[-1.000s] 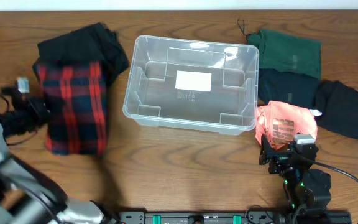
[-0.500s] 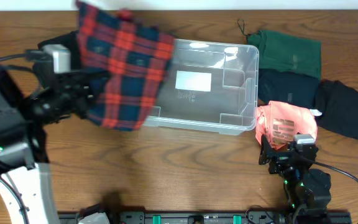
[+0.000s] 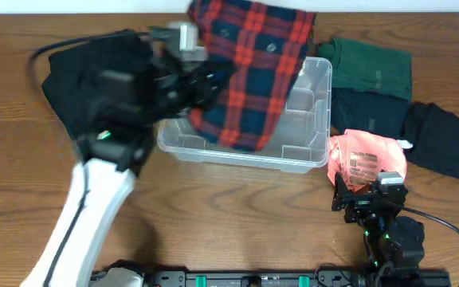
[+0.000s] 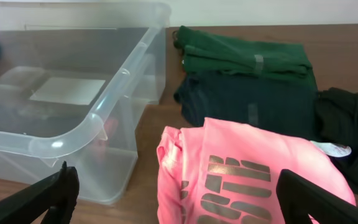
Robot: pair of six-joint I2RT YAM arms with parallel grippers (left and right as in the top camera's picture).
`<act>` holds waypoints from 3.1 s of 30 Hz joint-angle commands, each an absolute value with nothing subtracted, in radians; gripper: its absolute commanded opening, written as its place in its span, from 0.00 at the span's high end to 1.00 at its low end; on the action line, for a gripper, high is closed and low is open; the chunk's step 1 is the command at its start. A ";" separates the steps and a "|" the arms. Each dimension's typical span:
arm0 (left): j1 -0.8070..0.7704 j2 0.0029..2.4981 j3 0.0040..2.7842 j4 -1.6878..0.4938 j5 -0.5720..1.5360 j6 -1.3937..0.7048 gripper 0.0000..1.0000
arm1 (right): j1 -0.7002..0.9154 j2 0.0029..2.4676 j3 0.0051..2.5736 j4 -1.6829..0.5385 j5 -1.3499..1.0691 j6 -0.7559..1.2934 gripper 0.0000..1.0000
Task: Pack container
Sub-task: 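Lift the plaid shirt with the left gripper and carry it into the bin, then open the left gripper to release the plaid shirt and withdraw, then move the left gripper to the black garment and grasp it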
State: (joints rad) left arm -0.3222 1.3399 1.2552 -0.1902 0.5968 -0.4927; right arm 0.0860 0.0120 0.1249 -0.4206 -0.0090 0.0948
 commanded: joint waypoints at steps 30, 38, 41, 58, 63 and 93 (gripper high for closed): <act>-0.505 1.834 1.259 -0.169 0.398 -0.788 0.83 | 0.080 0.006 0.122 -0.419 -0.015 0.100 0.01; -0.499 1.858 1.259 -0.168 0.393 -0.657 0.39 | 0.080 0.006 0.122 -0.419 -0.015 0.100 0.01; -0.472 1.823 1.259 -0.172 0.418 -0.621 0.35 | 0.080 0.006 0.122 -0.419 -0.015 0.100 0.01; 0.210 1.459 1.259 -0.366 0.439 -0.490 0.20 | 0.080 0.006 0.122 -0.419 -0.015 0.100 0.01; 0.458 1.540 1.259 -0.456 0.450 -0.471 0.11 | 0.080 0.006 0.122 -0.419 -0.015 0.100 0.01; 0.656 2.177 1.259 -0.217 0.826 -0.260 0.09 | 0.080 0.006 0.122 -0.419 -0.015 0.100 0.01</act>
State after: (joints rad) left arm 0.7029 2.1025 1.2762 -0.2165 0.8696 -0.2798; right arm 0.0860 0.0120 0.1249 -0.4206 -0.0090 0.0948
